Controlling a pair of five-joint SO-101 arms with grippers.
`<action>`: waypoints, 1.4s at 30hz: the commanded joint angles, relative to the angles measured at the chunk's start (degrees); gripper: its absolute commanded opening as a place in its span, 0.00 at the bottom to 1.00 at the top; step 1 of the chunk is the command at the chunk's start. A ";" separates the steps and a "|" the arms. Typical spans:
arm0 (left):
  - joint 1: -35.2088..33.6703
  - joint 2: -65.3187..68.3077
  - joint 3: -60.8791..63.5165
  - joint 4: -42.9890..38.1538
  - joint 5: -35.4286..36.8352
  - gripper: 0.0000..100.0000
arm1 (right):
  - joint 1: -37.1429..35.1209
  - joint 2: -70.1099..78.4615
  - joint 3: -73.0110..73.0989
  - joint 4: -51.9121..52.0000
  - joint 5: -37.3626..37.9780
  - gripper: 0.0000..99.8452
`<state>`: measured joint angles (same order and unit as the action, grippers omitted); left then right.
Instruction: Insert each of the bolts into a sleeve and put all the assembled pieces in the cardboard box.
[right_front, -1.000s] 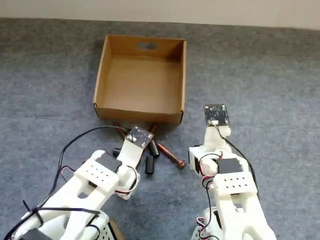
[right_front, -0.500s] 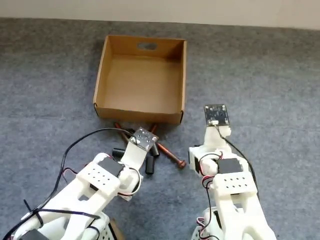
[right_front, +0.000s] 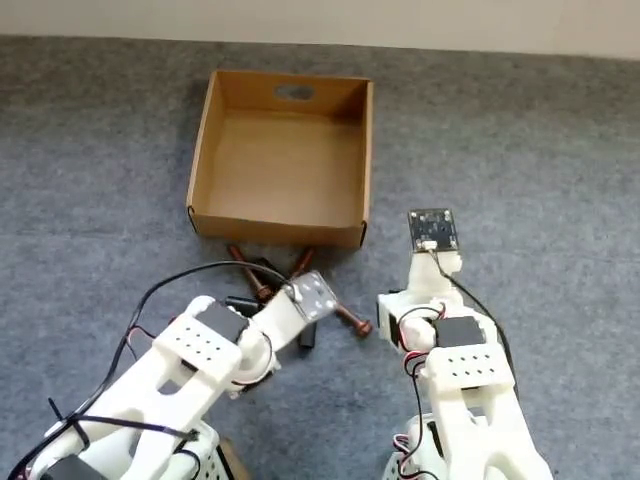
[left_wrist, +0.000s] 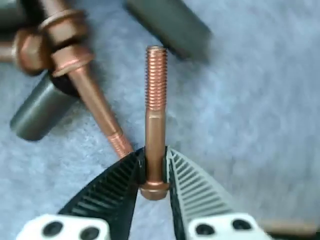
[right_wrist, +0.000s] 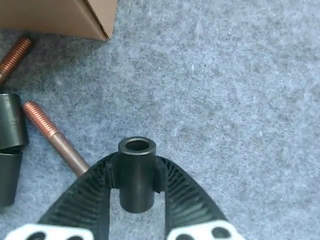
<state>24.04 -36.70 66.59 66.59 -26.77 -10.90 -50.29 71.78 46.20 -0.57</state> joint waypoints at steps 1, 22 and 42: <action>-0.13 -0.92 -4.79 5.45 -4.84 0.01 | -0.22 -1.27 -0.31 -0.84 -0.26 0.01; -43.74 -0.75 -9.10 5.27 -39.38 0.02 | -0.22 -1.27 -0.22 -0.84 -0.26 0.01; -50.15 -0.84 -17.45 6.51 -44.92 0.25 | -0.22 -1.27 -0.13 -0.84 -0.35 0.01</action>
<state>-25.54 -36.62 53.85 71.34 -75.65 -10.90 -50.29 71.78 46.20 -0.57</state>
